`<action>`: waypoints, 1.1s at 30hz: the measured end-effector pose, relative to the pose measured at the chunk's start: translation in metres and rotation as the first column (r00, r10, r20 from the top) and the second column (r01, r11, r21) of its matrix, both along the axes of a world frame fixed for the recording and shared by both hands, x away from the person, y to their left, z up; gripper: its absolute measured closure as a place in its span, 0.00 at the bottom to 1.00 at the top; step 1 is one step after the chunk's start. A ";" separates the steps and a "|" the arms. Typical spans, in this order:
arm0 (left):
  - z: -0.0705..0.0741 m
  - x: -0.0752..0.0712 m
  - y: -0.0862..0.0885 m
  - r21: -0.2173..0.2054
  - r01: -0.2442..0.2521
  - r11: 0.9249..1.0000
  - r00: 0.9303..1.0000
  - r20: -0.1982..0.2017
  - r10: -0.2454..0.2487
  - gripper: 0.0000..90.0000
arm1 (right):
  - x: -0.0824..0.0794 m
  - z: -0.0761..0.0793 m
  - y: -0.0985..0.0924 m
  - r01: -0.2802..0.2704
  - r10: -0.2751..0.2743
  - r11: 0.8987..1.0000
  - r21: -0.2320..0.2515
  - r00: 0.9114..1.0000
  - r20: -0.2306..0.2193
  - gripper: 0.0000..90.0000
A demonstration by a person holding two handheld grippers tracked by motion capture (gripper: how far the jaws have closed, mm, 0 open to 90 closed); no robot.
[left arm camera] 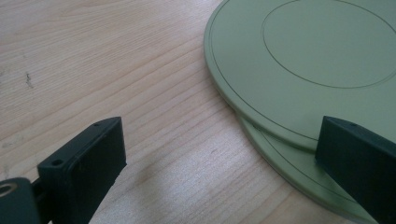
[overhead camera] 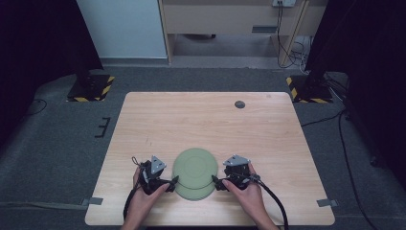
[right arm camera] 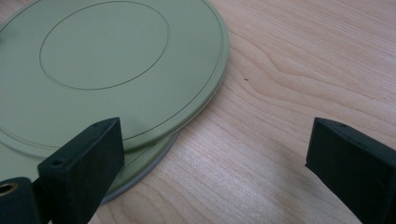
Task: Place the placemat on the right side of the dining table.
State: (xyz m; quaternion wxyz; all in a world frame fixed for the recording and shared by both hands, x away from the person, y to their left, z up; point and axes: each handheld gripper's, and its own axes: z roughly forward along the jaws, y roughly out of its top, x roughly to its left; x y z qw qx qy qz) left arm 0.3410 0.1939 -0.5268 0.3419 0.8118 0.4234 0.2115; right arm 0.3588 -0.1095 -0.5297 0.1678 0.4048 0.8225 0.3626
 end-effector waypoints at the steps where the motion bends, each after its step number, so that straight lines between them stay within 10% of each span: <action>1: 0.000 0.000 0.000 0.000 -0.002 1.000 1.000 -0.002 0.002 0.01 | 0.000 0.000 0.000 0.000 0.000 1.000 0.000 1.000 0.000 0.04; 33: -0.002 0.001 0.001 -0.029 -0.008 1.000 1.000 0.008 0.008 0.03 | 0.002 0.012 0.001 -0.034 0.034 0.998 -0.048 0.999 0.008 0.06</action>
